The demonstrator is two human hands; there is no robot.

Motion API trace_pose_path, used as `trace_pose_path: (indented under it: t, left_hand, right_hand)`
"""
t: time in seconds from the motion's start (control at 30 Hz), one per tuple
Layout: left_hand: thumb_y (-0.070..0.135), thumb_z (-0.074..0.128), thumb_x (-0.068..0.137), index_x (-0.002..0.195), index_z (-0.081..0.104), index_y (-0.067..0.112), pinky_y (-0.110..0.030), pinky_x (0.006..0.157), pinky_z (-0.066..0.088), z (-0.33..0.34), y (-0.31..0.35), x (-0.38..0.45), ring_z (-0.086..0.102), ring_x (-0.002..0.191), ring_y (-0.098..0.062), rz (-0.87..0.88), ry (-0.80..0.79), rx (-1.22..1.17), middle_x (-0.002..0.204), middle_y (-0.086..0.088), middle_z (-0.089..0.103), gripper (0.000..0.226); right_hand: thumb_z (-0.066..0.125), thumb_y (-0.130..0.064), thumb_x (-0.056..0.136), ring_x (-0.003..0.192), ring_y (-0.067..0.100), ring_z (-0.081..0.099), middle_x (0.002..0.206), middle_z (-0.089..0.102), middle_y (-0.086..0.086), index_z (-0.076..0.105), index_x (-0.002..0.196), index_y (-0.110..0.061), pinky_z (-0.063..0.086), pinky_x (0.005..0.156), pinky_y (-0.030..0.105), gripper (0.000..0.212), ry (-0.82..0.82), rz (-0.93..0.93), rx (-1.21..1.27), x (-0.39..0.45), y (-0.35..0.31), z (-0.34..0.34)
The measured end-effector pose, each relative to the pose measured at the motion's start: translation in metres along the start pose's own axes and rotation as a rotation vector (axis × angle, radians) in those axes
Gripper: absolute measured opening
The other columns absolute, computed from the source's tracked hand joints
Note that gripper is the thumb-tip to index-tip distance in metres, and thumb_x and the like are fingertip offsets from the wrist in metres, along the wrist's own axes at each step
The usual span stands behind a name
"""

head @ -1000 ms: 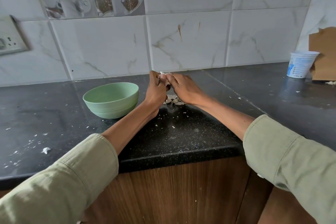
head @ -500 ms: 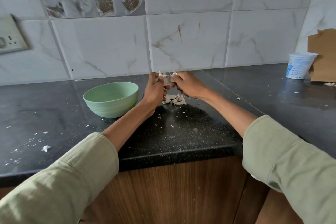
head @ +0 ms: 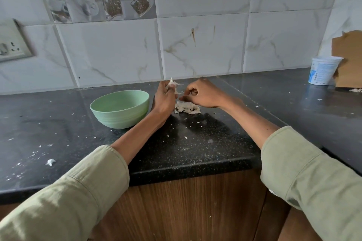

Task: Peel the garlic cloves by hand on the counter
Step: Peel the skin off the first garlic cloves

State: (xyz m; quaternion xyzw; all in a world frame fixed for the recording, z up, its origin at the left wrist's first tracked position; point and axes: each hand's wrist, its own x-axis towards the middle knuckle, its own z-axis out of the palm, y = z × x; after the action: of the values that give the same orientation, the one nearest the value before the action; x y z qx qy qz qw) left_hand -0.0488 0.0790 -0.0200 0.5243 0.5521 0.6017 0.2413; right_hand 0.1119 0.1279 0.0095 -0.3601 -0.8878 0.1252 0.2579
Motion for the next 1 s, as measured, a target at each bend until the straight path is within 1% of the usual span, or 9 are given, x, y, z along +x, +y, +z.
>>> trace_pose_path:
  t: [0.13,0.27,0.4,0.47,0.53,0.6,0.7,0.83,1.0]
  left_hand:
    - [0.029,0.041,0.115,0.128,0.042,0.013,-0.026,0.061,0.042,-0.001,0.000,-0.001,0.048,0.068,-0.008,-0.007,-0.031,-0.035,0.096,-0.005,0.060,0.021]
    - [0.033,0.042,0.114,0.128,0.039,0.012,-0.022,0.055,0.040,-0.001,0.006,-0.008,0.044,0.062,-0.005,-0.009,-0.132,-0.081,0.088,0.000,0.054,0.026]
    - [0.021,0.036,0.116,0.120,0.037,0.015,-0.019,0.048,0.038,0.000,0.010,-0.011,0.042,0.052,0.000,-0.010,-0.188,-0.126,0.083,0.001,0.050,0.008]
    - [0.022,0.034,0.116,0.116,0.037,0.015,-0.019,0.046,0.036,0.000,0.012,-0.012,0.040,0.050,0.000,-0.020,-0.183,-0.143,0.080,0.001,0.047,0.008]
    - [0.023,0.033,0.116,0.118,0.039,0.013,-0.019,0.044,0.036,0.002,0.012,-0.011,0.039,0.049,-0.001,-0.025,-0.162,-0.123,0.078,0.002,0.044,0.011]
    - [0.019,0.033,0.115,0.117,0.041,0.012,-0.021,0.044,0.036,0.002,0.011,-0.011,0.039,0.050,-0.004,-0.018,-0.141,-0.077,0.075,0.002,0.045,0.011]
    - [0.010,0.032,0.108,0.109,0.044,0.014,-0.028,0.050,0.036,0.001,0.009,-0.009,0.041,0.054,-0.010,0.021,-0.121,0.011,0.074,0.001,0.048,0.013]
    - [0.010,0.032,0.099,0.106,0.047,0.013,-0.031,0.053,0.037,0.002,0.011,-0.011,0.042,0.060,-0.014,0.047,-0.112,0.051,0.077,-0.002,0.049,0.017]
    - [0.014,0.032,0.111,0.127,0.039,0.007,-0.027,0.050,0.040,0.001,0.009,-0.011,0.043,0.059,-0.010,-0.022,-0.116,-0.050,0.080,-0.002,0.051,0.019]
  right_hand:
    - [0.058,-0.054,0.104,0.050,0.016,0.041,0.058,0.054,0.000,0.078,0.092,-0.012,0.032,0.055,0.026,0.048,0.057,0.051,0.125,0.000,-0.003,-0.001]
    - [0.049,-0.052,0.108,0.063,0.016,0.053,0.077,0.062,0.006,0.067,0.108,-0.006,0.042,0.062,0.030,0.049,0.109,0.096,0.285,-0.001,-0.008,-0.003]
    - [0.045,-0.055,0.108,0.067,0.016,0.057,0.093,0.069,0.020,0.058,0.110,-0.009,0.046,0.065,0.031,0.049,0.079,0.034,0.236,-0.002,-0.020,0.006]
    - [0.038,-0.074,0.100,0.089,0.031,0.071,0.115,0.070,0.028,0.054,0.106,-0.013,0.059,0.080,0.046,0.063,0.081,0.009,0.233,0.000,-0.017,0.014]
    - [0.033,-0.081,0.097,0.111,0.041,0.069,0.126,0.066,0.030,0.055,0.110,-0.014,0.054,0.098,0.060,0.072,0.070,0.019,0.241,0.001,-0.014,0.019]
    - [0.034,-0.064,0.106,0.109,0.030,0.070,0.127,0.069,0.023,0.058,0.120,-0.009,0.053,0.102,0.058,0.061,0.061,0.037,0.248,-0.002,-0.019,0.018]
    - [0.032,-0.044,0.114,0.133,0.026,0.061,0.143,0.065,0.012,0.061,0.134,-0.011,0.043,0.118,0.042,0.049,0.068,0.048,0.281,-0.003,-0.023,0.017]
    - [0.027,-0.043,0.116,0.144,0.024,0.052,0.151,0.059,0.007,0.059,0.146,-0.016,0.033,0.126,0.046,0.052,0.055,0.054,0.265,-0.005,-0.025,0.016]
    - [0.030,-0.034,0.117,0.151,0.024,0.042,0.160,0.049,0.008,0.050,0.152,-0.010,0.026,0.126,0.039,0.047,0.054,0.060,0.282,-0.010,-0.031,0.013]
